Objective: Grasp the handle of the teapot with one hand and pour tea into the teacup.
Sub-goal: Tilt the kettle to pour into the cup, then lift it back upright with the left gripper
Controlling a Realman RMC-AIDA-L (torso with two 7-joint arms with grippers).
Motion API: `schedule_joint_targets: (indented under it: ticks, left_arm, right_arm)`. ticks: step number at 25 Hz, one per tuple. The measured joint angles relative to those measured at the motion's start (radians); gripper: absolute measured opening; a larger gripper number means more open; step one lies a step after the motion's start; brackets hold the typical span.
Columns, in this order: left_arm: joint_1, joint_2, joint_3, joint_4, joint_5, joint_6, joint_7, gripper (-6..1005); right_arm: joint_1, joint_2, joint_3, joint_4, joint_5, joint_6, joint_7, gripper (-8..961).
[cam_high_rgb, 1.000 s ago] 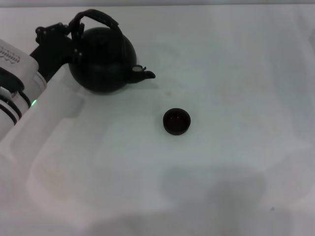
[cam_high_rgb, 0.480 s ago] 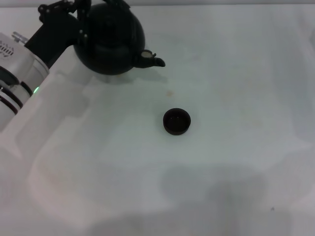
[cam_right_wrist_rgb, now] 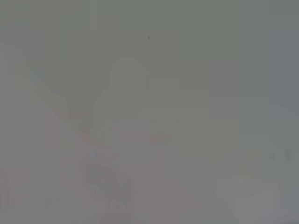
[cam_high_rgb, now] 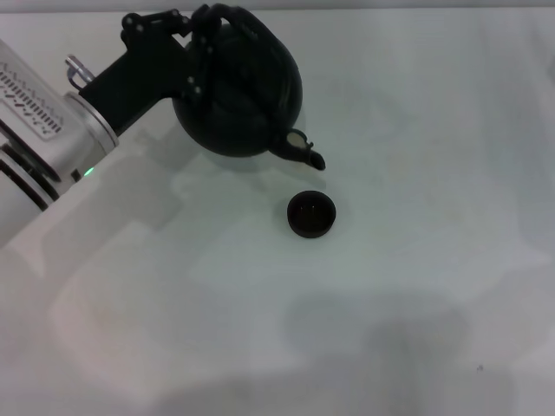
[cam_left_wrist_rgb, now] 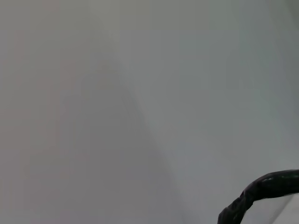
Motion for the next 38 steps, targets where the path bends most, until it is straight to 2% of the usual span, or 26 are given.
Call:
schedule_joint_targets:
  ticks: [16, 26, 38]
  left_arm:
    - [0.009, 0.002, -0.003, -0.005, 0.043, 0.049, 0.14, 94]
    - [0.001, 0.009, 0.0, -0.005, 0.061, 0.051, 0.155, 93]
    - [-0.009, 0.0, 0.001, -0.006, 0.083, 0.043, 0.242, 93]
  right_arm:
    - [0.012, -0.001, -0.004, 0.0, -0.004, -0.019, 0.0, 841]
    - [0.02, -0.001, -0.002, 0.0, -0.006, -0.023, 0.0, 840]
    - [0.02, -0.002, -0.001, 0.0, -0.005, -0.023, 0.0, 840]
